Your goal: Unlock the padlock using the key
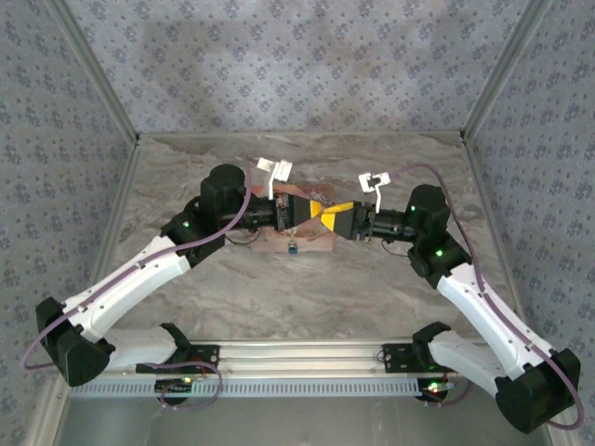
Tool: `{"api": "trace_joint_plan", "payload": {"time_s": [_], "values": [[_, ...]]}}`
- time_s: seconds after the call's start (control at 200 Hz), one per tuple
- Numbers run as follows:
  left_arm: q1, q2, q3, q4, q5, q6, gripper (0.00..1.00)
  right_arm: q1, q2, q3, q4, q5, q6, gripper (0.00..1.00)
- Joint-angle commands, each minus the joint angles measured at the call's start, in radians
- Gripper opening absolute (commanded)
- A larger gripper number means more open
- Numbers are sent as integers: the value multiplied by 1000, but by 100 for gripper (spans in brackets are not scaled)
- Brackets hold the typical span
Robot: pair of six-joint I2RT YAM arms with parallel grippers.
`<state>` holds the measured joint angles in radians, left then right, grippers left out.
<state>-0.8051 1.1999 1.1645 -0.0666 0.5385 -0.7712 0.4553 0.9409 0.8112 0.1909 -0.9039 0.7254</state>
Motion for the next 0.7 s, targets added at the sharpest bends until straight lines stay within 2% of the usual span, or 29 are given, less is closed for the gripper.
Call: {"api": "trace_joint_plan", "payload": {"time_s": [0.0, 0.295, 0.555, 0.695], "values": [[-6, 6, 29, 37, 26, -8, 0, 6, -2, 30, 6, -20, -15, 46], [-13, 10, 26, 48, 36, -13, 0, 10, 4, 36, 5, -23, -21, 34], [-17, 10, 27, 44, 36, -7, 0, 13, 6, 39, -1, -39, -37, 14], [-16, 7, 25, 34, 19, 1, 0, 17, -2, 41, -22, -46, -62, 0]]}}
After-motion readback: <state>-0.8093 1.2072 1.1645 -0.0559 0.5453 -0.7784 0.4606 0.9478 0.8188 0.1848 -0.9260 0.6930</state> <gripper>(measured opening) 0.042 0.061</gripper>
